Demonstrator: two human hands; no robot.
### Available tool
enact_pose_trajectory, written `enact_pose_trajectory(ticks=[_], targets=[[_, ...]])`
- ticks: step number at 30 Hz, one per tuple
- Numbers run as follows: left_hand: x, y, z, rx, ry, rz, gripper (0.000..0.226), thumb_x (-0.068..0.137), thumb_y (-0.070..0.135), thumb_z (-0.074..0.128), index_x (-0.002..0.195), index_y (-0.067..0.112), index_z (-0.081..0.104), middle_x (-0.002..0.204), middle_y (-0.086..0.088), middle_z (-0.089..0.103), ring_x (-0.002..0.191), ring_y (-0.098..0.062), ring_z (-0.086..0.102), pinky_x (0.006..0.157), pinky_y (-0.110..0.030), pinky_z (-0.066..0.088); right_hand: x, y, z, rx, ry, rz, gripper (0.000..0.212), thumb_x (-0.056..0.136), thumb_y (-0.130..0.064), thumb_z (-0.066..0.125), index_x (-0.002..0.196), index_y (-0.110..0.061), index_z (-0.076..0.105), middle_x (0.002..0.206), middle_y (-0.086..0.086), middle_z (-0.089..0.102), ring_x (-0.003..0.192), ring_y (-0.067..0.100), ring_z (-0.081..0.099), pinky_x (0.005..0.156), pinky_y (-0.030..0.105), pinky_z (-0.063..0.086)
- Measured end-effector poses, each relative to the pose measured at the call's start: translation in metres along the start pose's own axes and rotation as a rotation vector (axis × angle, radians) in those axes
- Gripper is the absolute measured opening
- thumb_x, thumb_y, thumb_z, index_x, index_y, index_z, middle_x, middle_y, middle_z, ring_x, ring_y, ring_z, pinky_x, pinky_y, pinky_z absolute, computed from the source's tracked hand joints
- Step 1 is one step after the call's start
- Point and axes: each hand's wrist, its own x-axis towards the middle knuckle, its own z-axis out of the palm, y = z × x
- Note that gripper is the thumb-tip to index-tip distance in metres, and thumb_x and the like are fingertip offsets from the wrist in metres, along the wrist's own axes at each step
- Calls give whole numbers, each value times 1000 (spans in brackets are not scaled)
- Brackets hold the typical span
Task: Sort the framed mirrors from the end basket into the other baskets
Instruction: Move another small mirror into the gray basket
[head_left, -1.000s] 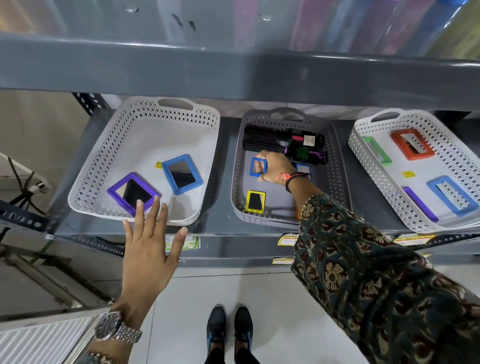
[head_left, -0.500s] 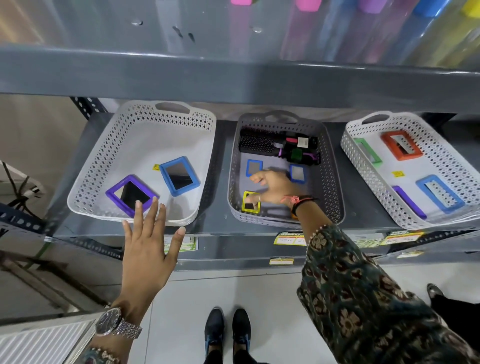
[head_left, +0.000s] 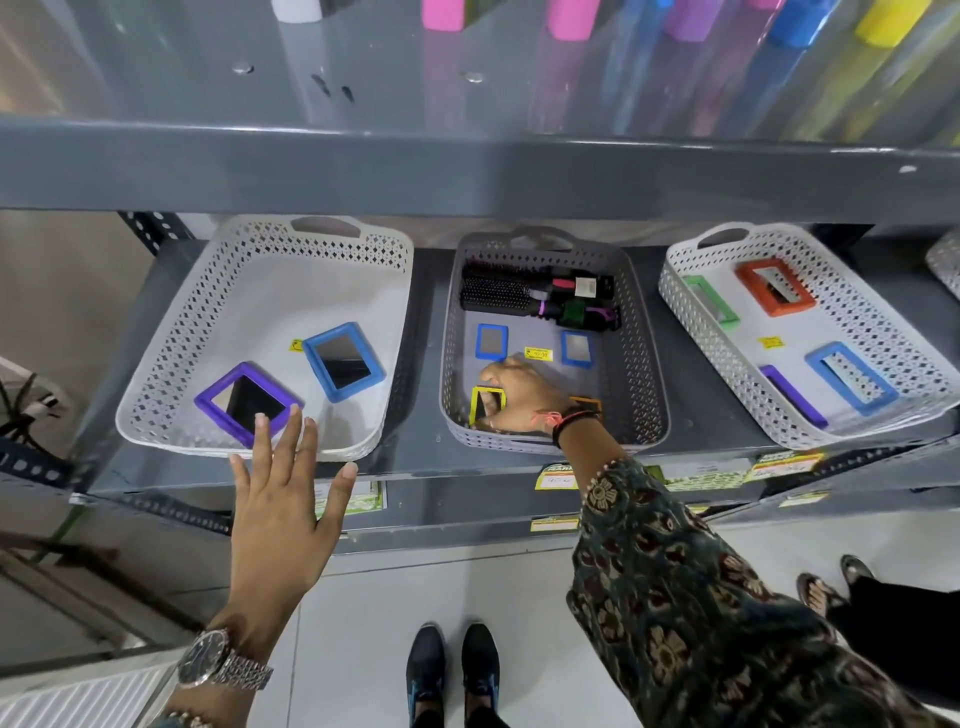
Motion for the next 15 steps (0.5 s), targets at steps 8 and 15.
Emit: enact_pose_trajectory(ticks=[8,15], targets=[[-1,1,-1,50,7,-1,76,92,59,20,146,7,31,157,-7,21,147,-20,-7,116,-51,-3,-20,46,-34,38,169,205,45,79,-28,67,119,-10,55,123,12,56,114,29,54,91,35,45],[-3,-8,-16,40,43,-3,70,94,54,24,145,8,34,158,-9,20,147,-24,-1,117,-40,-10,-9,5,-45,71,373,15,22,80,-14,65,101,-7,65,109,14,68,104,30,63,87,37,51]])
